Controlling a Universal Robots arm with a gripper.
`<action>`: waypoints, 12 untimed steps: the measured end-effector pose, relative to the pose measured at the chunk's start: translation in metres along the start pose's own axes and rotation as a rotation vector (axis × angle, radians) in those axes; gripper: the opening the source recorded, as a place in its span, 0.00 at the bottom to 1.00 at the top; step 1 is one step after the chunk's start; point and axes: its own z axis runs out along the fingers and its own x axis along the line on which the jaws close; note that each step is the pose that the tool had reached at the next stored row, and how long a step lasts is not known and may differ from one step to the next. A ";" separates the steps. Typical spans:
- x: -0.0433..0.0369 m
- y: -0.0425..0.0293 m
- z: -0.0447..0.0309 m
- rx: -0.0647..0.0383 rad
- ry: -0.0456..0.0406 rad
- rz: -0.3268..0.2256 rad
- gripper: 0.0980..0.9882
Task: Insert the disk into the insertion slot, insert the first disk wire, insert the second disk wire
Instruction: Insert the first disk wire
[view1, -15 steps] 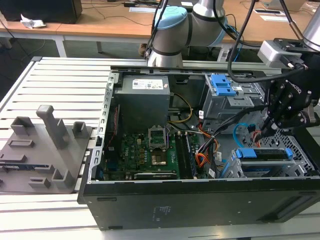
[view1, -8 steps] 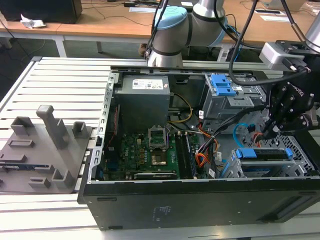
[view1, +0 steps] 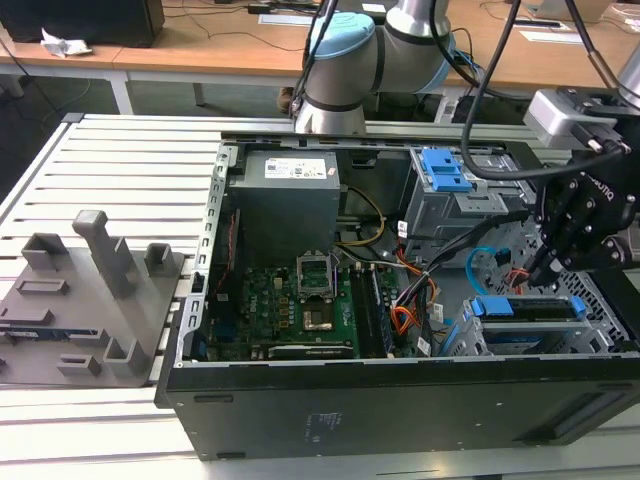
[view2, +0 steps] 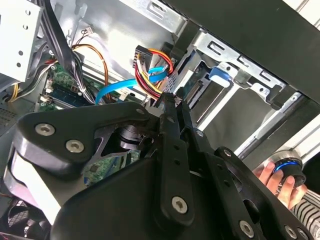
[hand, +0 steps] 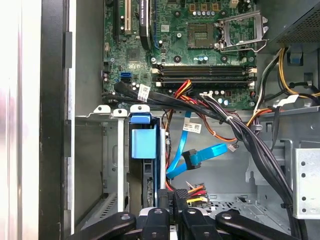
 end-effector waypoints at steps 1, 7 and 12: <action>0.0006 0.0000 0.0000 0.000 0.0001 0.000 0.07; 0.0056 -0.0001 0.0002 0.000 0.0000 0.000 0.07; 0.0058 -0.0002 0.0016 0.000 -0.0017 0.000 0.07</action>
